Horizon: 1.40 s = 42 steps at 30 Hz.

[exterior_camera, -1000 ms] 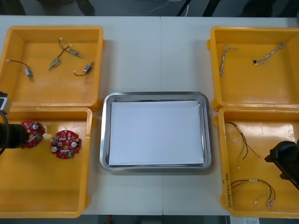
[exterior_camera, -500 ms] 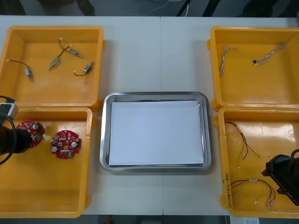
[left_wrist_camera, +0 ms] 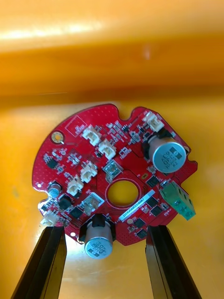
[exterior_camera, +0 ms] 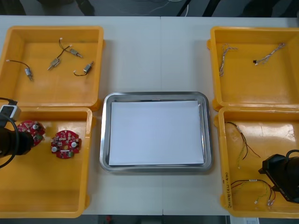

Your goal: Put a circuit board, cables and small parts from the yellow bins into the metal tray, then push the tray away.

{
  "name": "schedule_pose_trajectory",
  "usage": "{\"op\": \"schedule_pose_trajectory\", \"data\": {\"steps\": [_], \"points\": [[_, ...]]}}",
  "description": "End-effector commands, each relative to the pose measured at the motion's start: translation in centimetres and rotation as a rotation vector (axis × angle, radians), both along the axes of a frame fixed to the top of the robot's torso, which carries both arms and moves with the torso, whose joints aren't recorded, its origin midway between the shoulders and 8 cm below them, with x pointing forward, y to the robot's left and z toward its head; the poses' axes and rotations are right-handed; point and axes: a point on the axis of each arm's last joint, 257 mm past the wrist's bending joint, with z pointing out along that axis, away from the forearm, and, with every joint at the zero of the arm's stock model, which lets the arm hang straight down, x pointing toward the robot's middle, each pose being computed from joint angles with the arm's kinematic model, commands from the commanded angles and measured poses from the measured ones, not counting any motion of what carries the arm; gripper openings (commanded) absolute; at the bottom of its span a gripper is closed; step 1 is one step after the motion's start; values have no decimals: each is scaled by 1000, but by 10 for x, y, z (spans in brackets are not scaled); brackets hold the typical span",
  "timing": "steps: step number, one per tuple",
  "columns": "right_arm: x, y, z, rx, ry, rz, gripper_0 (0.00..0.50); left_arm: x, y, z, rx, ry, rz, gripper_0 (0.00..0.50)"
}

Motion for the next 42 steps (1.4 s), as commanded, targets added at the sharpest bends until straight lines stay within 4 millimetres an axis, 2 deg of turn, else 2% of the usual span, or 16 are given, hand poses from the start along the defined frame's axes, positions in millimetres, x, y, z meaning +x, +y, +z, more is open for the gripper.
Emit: {"op": "schedule_pose_trajectory", "data": {"steps": [1,7,14,26,27,29,30,31,37,38,39,40,41,42], "points": [[-9,2,-16,16,23,-69,500,-12,2,-12,60,32,-70,500],[-9,0,-23,13,33,-79,500,-12,0,-15,57,35,-73,500],[-21,4,-36,7,62,-70,500,-13,2,-15,64,35,-70,500],[-12,6,-34,6,27,-74,500,-13,2,-16,63,35,-71,500],[-11,6,-33,6,26,-73,500,-13,2,-16,64,35,-72,413],[-10,5,-32,4,26,-74,500,-13,1,-17,67,36,-75,181],[-10,6,-32,4,29,-73,500,-13,2,-17,70,33,-75,28],[-11,6,-32,4,31,-72,500,-12,1,-17,71,32,-76,0],[-10,7,-32,5,30,-68,500,-13,2,-18,75,31,-78,0],[-10,7,-32,5,30,-68,472,-12,1,-17,75,30,-79,0],[-11,7,-33,5,33,-69,414,-12,1,-17,75,30,-79,0],[-11,7,-33,5,33,-68,301,-13,1,-17,75,31,-81,0],[-10,7,-32,4,30,-67,233,-13,1,-18,75,32,-80,0],[-11,7,-33,5,33,-69,233,-13,1,-17,75,31,-82,0]]}}
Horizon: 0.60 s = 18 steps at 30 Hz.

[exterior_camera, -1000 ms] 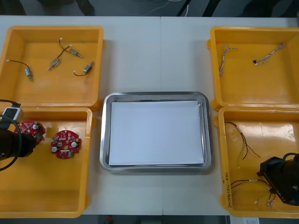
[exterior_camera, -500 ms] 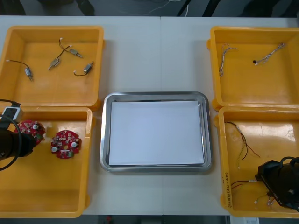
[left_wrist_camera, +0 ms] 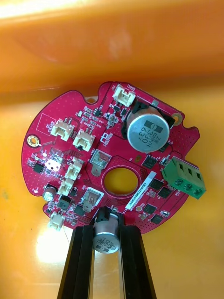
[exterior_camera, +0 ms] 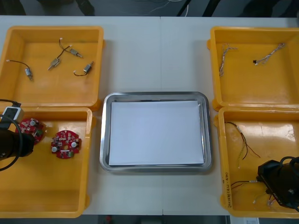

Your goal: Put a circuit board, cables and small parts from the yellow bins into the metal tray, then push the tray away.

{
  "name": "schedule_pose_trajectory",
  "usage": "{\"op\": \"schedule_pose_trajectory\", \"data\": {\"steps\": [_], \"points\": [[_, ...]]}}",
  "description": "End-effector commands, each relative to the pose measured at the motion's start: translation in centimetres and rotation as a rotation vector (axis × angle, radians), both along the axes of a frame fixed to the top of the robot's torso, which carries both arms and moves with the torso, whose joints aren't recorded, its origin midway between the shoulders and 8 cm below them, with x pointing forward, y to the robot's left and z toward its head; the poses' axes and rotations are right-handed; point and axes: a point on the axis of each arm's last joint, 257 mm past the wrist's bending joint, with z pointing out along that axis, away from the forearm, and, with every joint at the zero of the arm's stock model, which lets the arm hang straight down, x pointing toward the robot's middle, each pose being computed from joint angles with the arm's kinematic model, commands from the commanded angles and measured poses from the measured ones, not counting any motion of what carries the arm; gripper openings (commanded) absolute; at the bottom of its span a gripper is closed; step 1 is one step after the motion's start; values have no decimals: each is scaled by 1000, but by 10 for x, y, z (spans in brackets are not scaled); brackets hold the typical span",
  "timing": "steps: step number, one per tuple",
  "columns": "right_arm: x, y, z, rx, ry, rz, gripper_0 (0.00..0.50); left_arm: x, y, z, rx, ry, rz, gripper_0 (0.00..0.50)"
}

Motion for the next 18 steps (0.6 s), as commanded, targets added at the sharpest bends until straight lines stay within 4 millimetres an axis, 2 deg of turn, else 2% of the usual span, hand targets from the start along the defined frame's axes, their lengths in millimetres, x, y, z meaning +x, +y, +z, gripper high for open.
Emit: {"op": "schedule_pose_trajectory", "data": {"steps": [1,9,18], "points": [[-6,8,-5,10,16,-12,2,-15,4,-12,53,39,-61,0],[-2,1,-1,5,0,-25,0,-15,6,-8,54,35,-66,0],[18,-20,29,-37,-76,-19,0,-35,7,16,52,70,-66,0]]}}
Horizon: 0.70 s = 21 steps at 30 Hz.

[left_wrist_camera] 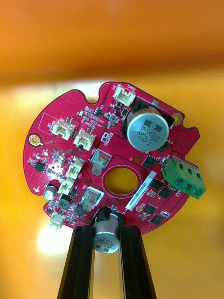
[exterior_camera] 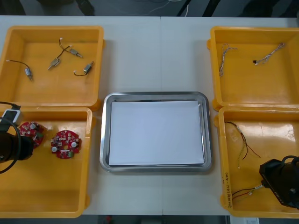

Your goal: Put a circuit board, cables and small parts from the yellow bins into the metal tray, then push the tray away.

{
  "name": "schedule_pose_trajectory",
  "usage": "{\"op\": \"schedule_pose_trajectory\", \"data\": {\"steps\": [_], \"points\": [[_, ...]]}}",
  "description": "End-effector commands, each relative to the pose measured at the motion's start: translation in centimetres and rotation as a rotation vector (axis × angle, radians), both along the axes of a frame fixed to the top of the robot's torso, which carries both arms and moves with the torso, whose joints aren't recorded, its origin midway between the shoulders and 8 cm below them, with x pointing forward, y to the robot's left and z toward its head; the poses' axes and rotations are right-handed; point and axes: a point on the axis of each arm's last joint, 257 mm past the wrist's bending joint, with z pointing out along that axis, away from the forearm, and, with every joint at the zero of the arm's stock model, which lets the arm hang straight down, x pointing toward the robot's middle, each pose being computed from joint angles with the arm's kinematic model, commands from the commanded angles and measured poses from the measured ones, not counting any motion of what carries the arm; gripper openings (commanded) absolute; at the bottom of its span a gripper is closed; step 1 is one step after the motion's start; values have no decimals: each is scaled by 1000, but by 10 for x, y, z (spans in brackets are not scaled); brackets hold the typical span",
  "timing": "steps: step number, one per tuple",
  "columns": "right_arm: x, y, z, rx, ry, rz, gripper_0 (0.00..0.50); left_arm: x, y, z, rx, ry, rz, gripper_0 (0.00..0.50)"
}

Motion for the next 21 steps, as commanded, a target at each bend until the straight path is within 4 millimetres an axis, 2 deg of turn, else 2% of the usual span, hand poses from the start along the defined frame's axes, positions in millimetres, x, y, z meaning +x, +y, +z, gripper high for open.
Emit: {"op": "schedule_pose_trajectory", "data": {"steps": [1,4,9,21], "points": [[17,-17,29,-40,-73,-3,0,-22,12,18,76,38,-70,0],[23,-29,43,-82,-92,9,0,-31,10,26,79,46,-73,0],[33,-38,57,-110,-112,22,0,-41,5,23,73,46,-88,0],[57,-61,87,-186,-157,46,0,-76,-3,-5,32,47,-107,0]]}}
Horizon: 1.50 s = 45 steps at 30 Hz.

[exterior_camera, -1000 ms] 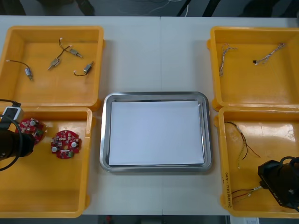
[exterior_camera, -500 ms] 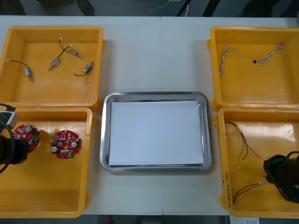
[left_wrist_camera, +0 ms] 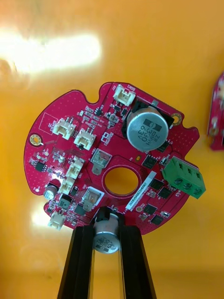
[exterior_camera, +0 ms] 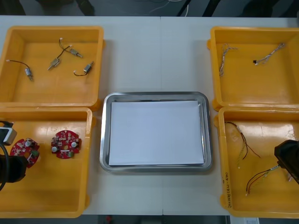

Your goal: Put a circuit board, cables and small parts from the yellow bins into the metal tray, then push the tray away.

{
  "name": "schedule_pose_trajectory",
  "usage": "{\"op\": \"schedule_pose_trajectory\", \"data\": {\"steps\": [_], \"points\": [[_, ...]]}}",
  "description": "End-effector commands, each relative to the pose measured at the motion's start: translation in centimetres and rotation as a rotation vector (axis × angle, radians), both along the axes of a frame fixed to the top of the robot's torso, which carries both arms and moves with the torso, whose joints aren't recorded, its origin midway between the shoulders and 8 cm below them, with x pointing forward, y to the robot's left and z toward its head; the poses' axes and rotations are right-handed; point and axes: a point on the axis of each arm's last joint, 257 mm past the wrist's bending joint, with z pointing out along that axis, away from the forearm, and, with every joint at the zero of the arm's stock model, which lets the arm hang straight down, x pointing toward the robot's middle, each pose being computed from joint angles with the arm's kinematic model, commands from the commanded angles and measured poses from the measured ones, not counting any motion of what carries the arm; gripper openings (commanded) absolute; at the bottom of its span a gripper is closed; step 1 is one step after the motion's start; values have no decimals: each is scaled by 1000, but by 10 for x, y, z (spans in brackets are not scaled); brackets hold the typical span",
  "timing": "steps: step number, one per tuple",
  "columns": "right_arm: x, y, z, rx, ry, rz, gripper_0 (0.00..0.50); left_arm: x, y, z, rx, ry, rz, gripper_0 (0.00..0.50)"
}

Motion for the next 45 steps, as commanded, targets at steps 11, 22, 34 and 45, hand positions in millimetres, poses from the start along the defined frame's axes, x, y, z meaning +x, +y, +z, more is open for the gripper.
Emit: {"op": "schedule_pose_trajectory", "data": {"steps": [11,22,34,45], "points": [[41,-33,36,-57,-53,-23,0,-33,9,-16,88,35,-118,0],[40,-34,35,-56,-52,-23,123,-32,9,-23,110,42,-130,0],[33,-41,49,-50,-50,-43,500,-23,13,-30,106,28,-121,0],[44,-12,69,38,-58,-48,500,-21,12,-28,97,20,-114,464]]}}
